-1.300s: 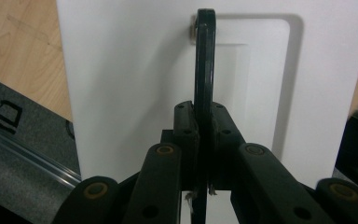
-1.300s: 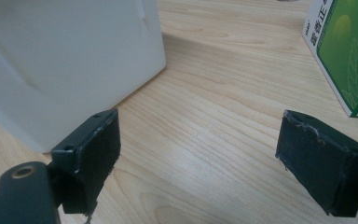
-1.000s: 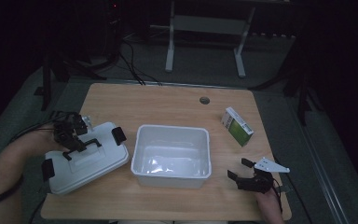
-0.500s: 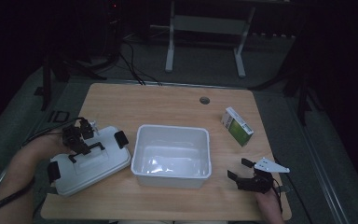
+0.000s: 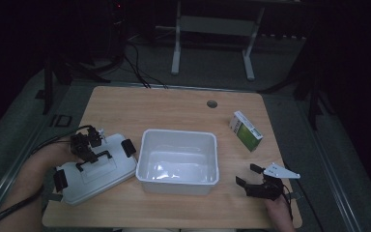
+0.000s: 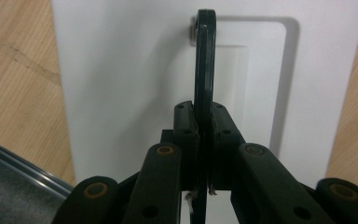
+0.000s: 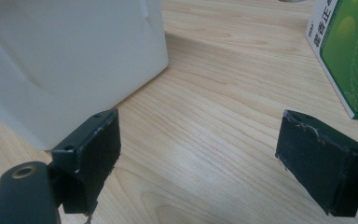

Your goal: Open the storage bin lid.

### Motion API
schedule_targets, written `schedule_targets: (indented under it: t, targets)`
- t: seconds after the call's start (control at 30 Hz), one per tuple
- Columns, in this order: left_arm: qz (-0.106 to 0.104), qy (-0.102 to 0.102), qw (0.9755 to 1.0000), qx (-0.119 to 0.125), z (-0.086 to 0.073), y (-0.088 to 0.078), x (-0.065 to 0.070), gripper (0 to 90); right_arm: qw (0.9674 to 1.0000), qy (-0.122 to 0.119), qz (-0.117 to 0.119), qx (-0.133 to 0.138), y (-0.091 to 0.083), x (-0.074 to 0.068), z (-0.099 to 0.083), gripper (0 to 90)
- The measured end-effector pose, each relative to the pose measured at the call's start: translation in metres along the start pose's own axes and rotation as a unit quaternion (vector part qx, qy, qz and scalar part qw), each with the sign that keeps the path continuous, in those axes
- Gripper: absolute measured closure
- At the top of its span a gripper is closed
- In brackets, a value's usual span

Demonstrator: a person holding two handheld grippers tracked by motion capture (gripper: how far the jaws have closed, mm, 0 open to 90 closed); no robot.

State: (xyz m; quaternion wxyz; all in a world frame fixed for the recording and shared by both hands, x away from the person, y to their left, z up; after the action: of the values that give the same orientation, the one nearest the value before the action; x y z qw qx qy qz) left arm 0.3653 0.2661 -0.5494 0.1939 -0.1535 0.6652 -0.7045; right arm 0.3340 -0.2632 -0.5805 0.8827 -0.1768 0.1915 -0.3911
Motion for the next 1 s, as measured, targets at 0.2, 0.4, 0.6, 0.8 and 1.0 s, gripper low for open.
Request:
schedule_targets:
  t: [0.2,0.4,0.6,0.8,1.0]
  targets:
    - [-0.004,-0.004,1.0,0.002,0.003,0.004,0.0,84.0,1.0,-0.001,0.0,-0.001,0.0,0.0,0.0,13.5]
    - [-0.008,-0.005,0.9999,-0.005,0.003,0.004,-0.001,83.4,1.0,0.0,0.002,-0.001,-0.002,0.001,-0.001,13.5]
    - [0.004,-0.035,0.9994,-0.005,0.003,0.004,-0.006,53.3,1.0,0.001,-0.004,0.0,-0.007,0.004,0.001,13.4]
    - [0.01,-0.051,0.9985,0.014,0.002,0.003,-0.009,30.4,0.9998,0.014,-0.012,0.003,-0.016,0.008,0.008,12.0]
    - [0.008,-0.051,0.9987,0.008,-0.002,0.003,-0.009,25.7,0.9993,0.033,0.013,-0.01,-0.023,0.008,0.007,10.3]
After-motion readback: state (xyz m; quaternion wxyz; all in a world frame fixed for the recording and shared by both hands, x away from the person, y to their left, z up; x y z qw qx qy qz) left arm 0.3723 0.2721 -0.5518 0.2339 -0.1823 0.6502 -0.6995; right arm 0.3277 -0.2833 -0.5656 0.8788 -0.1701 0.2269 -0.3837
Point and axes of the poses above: each handheld gripper's, and its own axes: y roughly forward along the jaws, z roughly out of its top, x roughly to its right, the point moved 8 cm from there along y, roughly forward along the jaws, and after that the axes turned 5 degrees about y, right-handed, at the moved point
